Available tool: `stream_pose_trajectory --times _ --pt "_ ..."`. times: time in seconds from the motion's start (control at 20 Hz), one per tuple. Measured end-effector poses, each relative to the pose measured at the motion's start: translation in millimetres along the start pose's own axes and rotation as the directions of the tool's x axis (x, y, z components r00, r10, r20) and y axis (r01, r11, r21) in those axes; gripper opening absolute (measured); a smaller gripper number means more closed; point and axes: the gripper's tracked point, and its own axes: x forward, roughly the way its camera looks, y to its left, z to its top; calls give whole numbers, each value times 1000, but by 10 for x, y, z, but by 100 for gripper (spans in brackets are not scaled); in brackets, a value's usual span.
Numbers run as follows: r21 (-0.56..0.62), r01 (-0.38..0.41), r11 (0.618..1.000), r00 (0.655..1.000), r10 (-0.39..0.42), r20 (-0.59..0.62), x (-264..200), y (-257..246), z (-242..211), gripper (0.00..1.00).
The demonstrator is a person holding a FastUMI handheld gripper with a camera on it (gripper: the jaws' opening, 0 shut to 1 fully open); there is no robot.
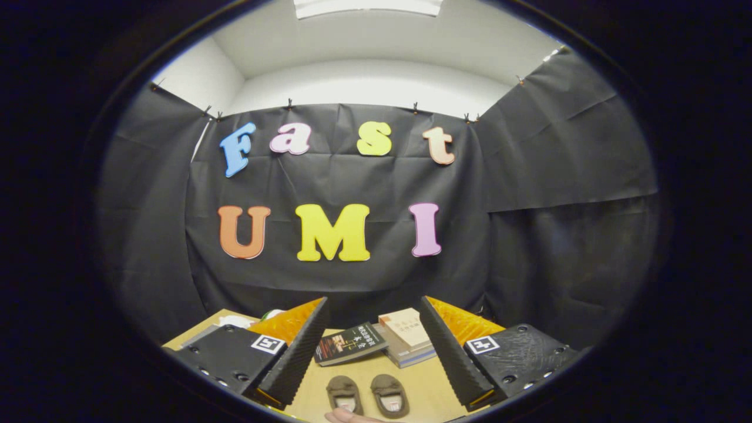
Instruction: Open the storage box then place both shoes into the box .Put the left shoe in first, then the right shoe, with the right side of both shoes facing outward in a uniform manner.
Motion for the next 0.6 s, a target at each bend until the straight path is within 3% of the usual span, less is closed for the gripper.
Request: stream_pose_trajectory --times 0.4,0.6 --pt "-7 -95 995 990 94 -100 385 299 -657 96" --pt "36 -225 974 943 226 -244 624 805 -1320 97"
